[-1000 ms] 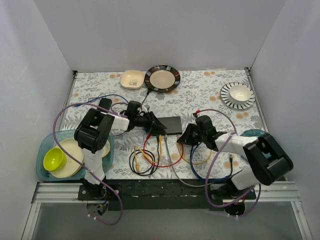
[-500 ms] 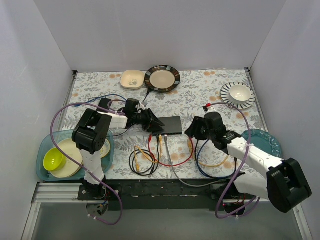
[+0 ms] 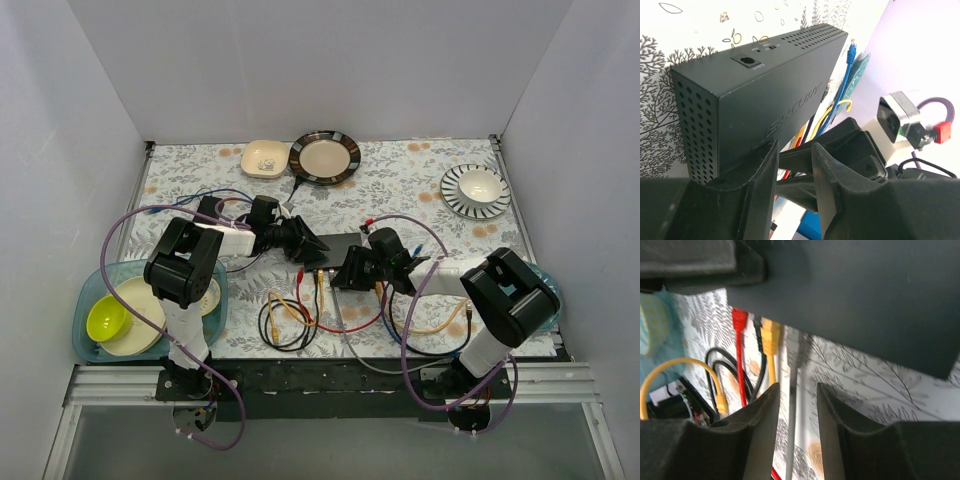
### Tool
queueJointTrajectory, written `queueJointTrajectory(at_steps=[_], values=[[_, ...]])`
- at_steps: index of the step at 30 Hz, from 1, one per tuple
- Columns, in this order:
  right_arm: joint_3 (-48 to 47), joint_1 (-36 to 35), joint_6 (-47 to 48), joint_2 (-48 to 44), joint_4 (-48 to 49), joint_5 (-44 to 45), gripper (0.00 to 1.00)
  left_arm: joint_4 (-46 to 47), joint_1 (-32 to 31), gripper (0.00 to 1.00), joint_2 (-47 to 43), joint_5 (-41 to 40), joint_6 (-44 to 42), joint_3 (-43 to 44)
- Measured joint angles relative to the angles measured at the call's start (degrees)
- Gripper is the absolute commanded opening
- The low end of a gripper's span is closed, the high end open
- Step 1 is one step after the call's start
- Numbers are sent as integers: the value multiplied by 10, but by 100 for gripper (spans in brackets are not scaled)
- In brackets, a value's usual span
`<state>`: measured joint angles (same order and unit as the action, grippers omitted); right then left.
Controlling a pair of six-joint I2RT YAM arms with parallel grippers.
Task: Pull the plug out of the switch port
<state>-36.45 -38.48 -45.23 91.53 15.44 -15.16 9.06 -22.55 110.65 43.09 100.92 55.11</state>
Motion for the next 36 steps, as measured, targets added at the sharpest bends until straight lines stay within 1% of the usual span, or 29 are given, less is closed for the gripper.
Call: queueJointTrajectory(at_steps=[5,9,14,27,30,33,36], values=[[1,0,-53,38,70,-19,43,-13,0,33,0,-3,-8,3],[2,3,-116,65,127,-12,42,-33,1,33,0,-6,-19,12],[36,12,-200,86,219,-8,41,-37,4,33,0,-5,-23,12],[90,33,-329,138,385,3,38,-37,7,33,0,-3,-26,12],[94,37,-346,149,407,2,36,-37,7,33,0,-3,-26,12],[89,38,-347,154,408,2,33,-37,7,33,0,-3,-26,12],[76,39,-342,162,400,0,27,-36,8,32,0,-3,-26,12]])
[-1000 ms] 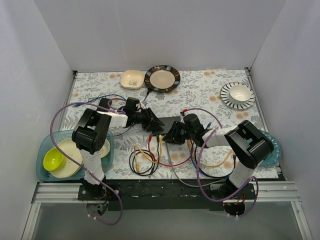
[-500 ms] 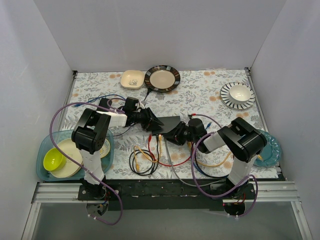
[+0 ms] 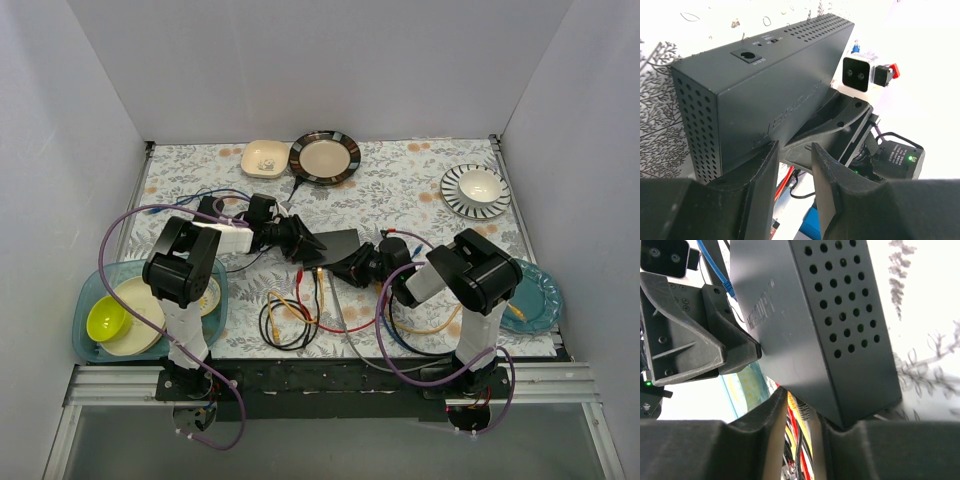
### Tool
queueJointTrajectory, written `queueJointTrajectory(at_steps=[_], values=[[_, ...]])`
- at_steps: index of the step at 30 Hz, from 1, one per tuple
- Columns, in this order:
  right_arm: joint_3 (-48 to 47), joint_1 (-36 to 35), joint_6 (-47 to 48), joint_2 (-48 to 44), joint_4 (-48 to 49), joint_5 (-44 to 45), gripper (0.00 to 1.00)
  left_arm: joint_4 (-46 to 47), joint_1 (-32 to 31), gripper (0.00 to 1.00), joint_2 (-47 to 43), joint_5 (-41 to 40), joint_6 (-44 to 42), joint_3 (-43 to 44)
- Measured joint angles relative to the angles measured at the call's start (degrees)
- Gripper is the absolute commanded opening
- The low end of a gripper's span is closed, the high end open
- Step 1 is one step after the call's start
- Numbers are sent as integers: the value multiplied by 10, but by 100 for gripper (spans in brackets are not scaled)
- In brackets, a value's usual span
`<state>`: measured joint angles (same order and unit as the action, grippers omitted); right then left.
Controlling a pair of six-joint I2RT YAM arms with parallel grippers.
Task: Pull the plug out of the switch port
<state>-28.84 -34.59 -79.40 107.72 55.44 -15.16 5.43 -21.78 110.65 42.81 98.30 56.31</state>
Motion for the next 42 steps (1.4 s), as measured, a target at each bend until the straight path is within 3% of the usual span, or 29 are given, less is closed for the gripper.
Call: queueJointTrajectory(at_steps=[3,7,22,42], values=[[-9,0,6,5,-5,-2,19,0,3,32,0,0,-1,0],[-10,1,17,5,-5,-5,1,2,3,32,0,0,-2,-2],[-43,6,130,5,-52,-47,1,68,-16,29,-45,33,36,-106],[-6,8,226,-69,-136,-80,1,57,-23,29,-14,27,38,-57]])
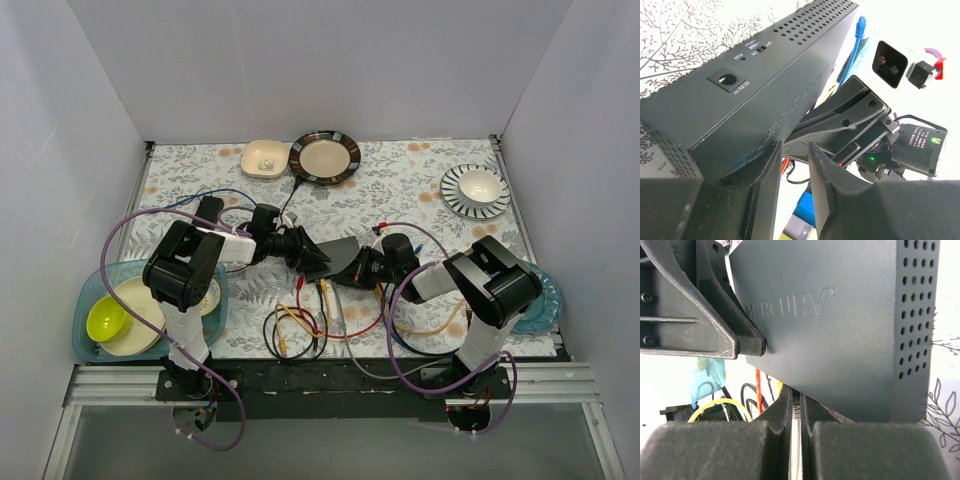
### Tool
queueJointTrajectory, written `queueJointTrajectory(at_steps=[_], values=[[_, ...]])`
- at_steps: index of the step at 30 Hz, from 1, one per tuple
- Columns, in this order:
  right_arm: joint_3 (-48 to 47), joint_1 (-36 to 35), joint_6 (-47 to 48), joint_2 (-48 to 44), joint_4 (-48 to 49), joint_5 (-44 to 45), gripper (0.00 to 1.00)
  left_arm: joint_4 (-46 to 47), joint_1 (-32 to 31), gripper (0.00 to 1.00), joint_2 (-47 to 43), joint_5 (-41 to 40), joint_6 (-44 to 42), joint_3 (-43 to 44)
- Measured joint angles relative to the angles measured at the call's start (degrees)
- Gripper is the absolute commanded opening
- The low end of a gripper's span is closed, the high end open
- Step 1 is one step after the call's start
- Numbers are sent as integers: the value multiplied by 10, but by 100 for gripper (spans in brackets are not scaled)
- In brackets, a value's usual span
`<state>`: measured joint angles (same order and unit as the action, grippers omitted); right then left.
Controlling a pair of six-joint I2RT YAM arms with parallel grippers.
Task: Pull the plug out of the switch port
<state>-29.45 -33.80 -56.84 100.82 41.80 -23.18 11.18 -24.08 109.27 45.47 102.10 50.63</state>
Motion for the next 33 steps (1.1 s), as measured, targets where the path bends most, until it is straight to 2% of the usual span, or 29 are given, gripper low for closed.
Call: queueJointTrajectory(at_steps=[5,14,19,21,25,33], values=[[0,2,-3,2,3,-8,1,1,0,29,0,0,1,0],[13,12,-82,61,122,-42,1,-27,-25,27,-61,-38,-31,-40],[2,12,-82,62,104,-44,1,-51,-45,25,-75,-65,-61,-45],[-1,12,-81,62,100,-44,1,-66,-51,22,-77,-78,-76,-44],[-2,12,-81,62,97,-44,1,-125,-65,17,-80,-120,-113,-20],[-13,12,-72,59,75,-40,1,-233,-76,16,-89,-215,-156,33]])
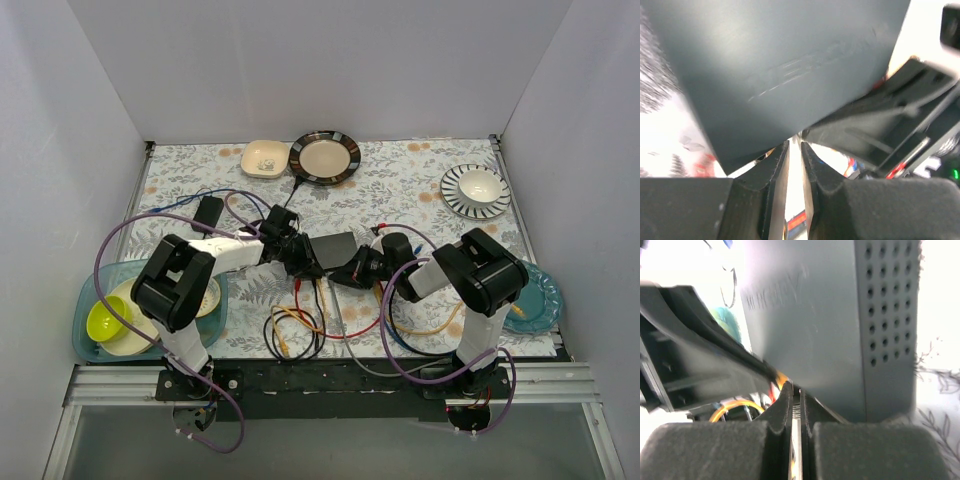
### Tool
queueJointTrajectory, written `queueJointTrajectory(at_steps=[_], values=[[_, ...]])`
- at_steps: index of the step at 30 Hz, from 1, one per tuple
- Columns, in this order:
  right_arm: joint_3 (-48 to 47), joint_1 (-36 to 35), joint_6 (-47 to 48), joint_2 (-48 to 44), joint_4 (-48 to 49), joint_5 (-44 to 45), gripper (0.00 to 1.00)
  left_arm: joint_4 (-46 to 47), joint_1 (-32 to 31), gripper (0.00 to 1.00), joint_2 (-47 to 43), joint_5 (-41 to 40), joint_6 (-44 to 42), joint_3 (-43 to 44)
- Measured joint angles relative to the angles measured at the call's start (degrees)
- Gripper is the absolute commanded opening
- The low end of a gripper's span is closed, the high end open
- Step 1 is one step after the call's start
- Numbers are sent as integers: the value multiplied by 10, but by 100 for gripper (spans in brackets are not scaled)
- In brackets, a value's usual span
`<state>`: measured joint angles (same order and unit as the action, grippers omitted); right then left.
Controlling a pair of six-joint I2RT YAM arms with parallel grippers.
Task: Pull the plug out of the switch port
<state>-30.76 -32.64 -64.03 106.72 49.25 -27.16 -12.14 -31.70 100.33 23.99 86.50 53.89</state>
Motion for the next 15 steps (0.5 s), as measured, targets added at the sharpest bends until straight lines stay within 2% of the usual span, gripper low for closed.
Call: queueJointTrajectory(at_steps=[4,11,15], values=[[2,0,12,-11,-34,-10,1,-18,5,16,19,-36,-6,35],[17,0,42,-52,-90,-12,1,-23,7,19,34,-51,-6,59],[26,4,94,-132,-203,37,1,-16,8,26,28,-54,-7,57]])
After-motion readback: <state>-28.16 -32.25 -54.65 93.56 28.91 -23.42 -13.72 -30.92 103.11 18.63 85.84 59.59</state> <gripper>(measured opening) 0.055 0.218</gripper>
